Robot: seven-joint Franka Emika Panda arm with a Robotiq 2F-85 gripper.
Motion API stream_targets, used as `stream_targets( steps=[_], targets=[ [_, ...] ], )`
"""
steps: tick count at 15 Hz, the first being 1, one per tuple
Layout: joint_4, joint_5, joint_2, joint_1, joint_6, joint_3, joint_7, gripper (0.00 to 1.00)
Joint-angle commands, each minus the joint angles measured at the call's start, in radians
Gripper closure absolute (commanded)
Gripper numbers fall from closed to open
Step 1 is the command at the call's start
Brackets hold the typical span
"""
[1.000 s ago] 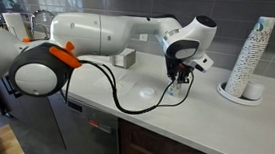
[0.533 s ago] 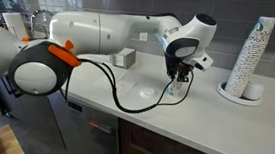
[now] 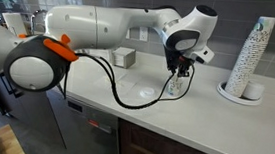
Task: Pick up the mixing stick from the paper cup and put it on the table
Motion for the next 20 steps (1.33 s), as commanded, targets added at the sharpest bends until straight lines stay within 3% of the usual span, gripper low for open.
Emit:
stream_targets(
  steps=[1, 6, 10, 20],
  targets=[
    [-0.054, 0.008, -0.069, -0.018, -0.026, 0.004, -0.036, 0.99],
    [-0.115, 0.015, -0.148, -0.039, -0.056, 0.009, -0.102, 0.99],
    [-0.243, 0.021, -0.246, -0.054, -0.038, 0.011, -0.214, 0.99],
    [-0.677, 0.015, -0.539, -0.055, -0.113, 0.02, -0.682, 0.99]
  ],
)
